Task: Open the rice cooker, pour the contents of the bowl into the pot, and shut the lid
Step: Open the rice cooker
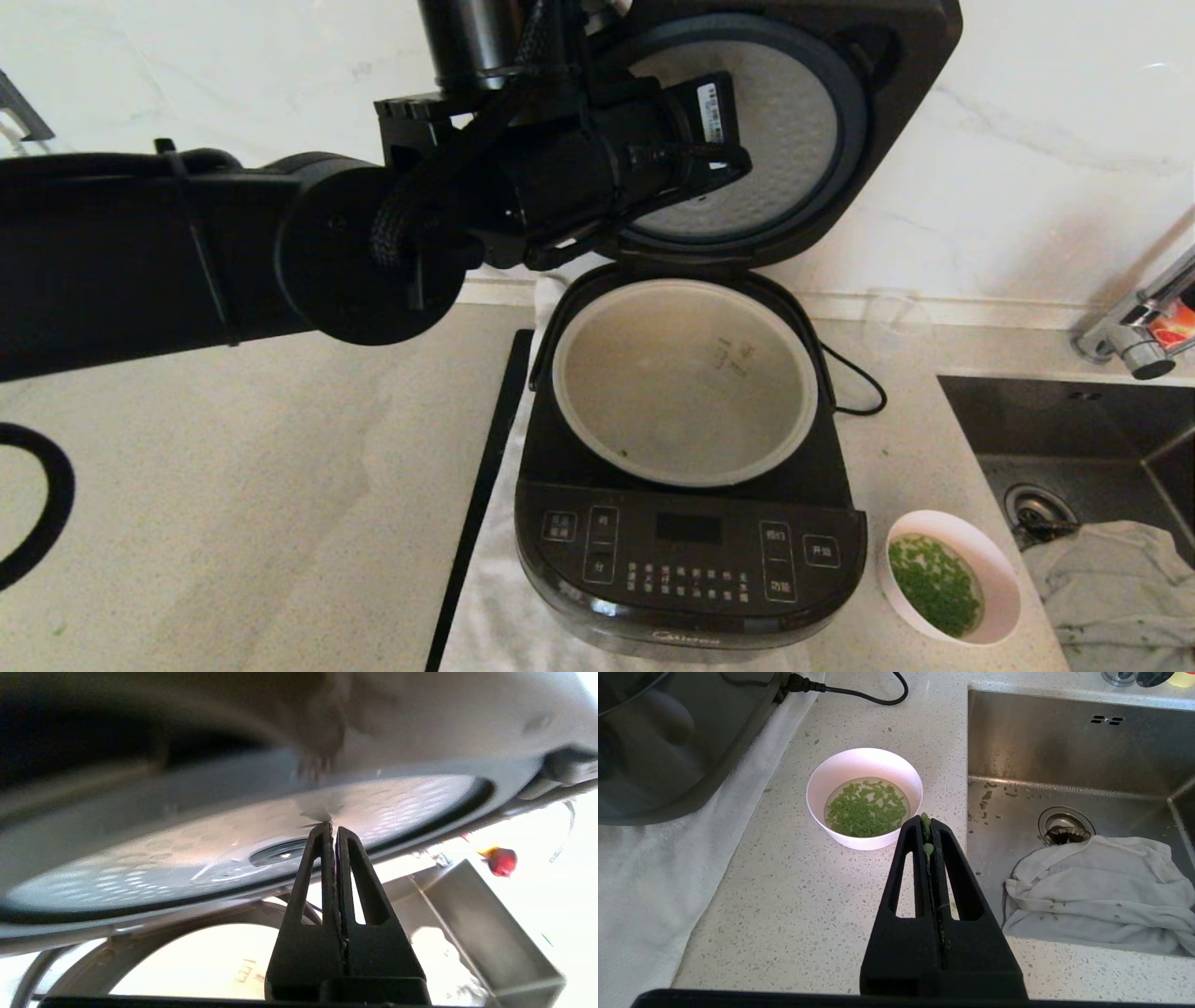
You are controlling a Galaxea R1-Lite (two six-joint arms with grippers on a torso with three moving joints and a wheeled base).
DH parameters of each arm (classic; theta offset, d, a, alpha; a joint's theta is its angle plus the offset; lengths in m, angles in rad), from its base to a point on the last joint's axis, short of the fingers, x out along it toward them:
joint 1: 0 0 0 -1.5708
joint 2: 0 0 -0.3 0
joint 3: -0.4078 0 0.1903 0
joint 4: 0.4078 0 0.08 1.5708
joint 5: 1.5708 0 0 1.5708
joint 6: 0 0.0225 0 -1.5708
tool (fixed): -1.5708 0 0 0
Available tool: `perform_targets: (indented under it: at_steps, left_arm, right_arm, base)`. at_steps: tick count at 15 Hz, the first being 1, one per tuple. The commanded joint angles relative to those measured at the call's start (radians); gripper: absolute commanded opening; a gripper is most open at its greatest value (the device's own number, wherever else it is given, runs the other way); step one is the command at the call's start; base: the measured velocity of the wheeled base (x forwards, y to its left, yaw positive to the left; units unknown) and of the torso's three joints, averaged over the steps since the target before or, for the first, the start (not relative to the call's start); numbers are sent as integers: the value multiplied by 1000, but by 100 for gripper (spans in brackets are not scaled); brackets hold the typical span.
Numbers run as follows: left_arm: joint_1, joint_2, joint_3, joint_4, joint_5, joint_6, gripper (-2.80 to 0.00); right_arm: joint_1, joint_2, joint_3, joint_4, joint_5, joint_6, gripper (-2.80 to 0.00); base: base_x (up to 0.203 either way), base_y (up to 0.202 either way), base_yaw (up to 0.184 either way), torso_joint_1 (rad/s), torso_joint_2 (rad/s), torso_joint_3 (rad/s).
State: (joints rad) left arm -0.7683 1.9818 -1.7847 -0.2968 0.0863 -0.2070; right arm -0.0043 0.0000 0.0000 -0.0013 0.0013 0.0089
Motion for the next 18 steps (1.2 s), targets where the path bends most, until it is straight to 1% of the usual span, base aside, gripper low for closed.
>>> perform_targets:
  at_steps: [1,4,6,10,12,14,16,18]
  left_arm:
    - [1,34,-25,4,9,4,-280]
    - [1,32,-44,8,9,4,-280]
    - [0,-1,-17,13,9,-3,-280]
    - [-17,-103,97,4,24,-5,-280]
    - [-32,-171,147,12,53,-2,-280]
    - [-50,-270,238,30,104,4,-280]
    - [-57,-394,334,89,130,12,-280]
    - [-58,-525,415,177,146,14,-280]
  right_arm:
    - [0,2,0,0,0,0,-280]
    - [0,2,0,0,0,0,-280]
    - [0,2,0,0,0,0,-280]
    - [0,2,0,0,0,0,-280]
    - [0,2,0,0,0,0,-280]
    - [0,2,0,0,0,0,-280]
    - [0,2,0,0,0,0,-280]
    - [0,2,0,0,0,0,-280]
  base:
    - [0,0,0,0,0,0]
    - [0,0,0,0,0,0]
    - [0,0,0,0,0,0]
    - [0,0,0,0,0,0]
    - [0,0,0,0,0,0]
    - [0,0,0,0,0,0]
    - [0,0,0,0,0,0]
    - [0,0,0,0,0,0]
